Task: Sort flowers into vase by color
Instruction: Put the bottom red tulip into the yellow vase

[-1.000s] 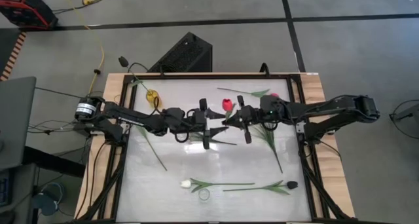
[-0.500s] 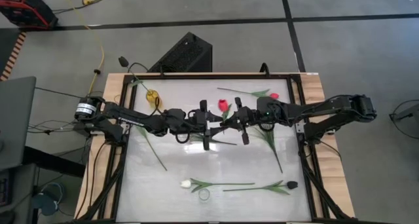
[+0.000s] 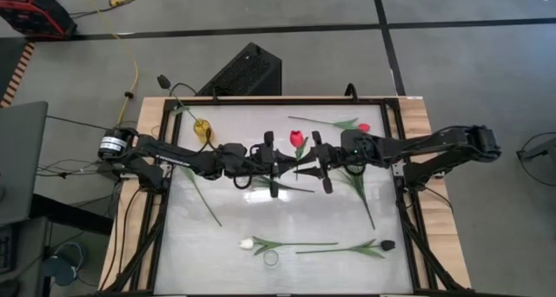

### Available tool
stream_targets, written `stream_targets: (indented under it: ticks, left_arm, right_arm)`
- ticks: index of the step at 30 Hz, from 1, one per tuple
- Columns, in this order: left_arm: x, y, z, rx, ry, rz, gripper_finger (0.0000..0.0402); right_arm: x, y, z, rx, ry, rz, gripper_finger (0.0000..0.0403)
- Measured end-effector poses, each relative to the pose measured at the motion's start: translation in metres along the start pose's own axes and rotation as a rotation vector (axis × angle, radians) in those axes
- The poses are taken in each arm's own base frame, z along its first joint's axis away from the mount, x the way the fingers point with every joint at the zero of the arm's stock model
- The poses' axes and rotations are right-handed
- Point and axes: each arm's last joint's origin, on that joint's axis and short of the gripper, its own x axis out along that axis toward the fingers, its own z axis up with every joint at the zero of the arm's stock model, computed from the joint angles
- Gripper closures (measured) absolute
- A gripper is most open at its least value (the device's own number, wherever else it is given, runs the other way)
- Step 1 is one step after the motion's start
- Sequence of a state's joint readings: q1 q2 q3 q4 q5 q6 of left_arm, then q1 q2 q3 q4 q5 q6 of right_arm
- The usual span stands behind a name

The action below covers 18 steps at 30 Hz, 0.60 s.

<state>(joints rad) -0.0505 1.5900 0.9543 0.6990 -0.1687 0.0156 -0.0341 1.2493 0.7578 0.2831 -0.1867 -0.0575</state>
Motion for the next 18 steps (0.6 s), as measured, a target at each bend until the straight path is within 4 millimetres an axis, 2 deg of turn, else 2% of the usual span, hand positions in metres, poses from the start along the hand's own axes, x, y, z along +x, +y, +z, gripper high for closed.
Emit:
stream_targets:
  ticks: [5, 8, 14, 18]
  left_arm:
    - [-0.009, 0.004, 0.01, 0.041, 0.04, 0.019, 0.0401]
    - [-0.018, 0.01, 0.018, 0.054, 0.094, 0.048, 0.0401]
    - [-0.048, 0.025, 0.041, 0.07, 0.195, 0.145, 0.0401]
    - [-0.071, 0.03, 0.055, 0.086, 0.24, 0.217, 0.0401]
  right_arm:
    - [-0.023, 0.001, 0.001, -0.044, 0.1, -0.004, 0.0194]
    - [-0.044, 0.002, 0.003, -0.013, 0.158, -0.012, 0.0166]
    - [-0.078, 0.01, -0.001, 0.094, 0.289, -0.01, 0.0162]
    - [-0.087, 0.02, -0.007, 0.151, 0.35, 0.017, 0.0169]
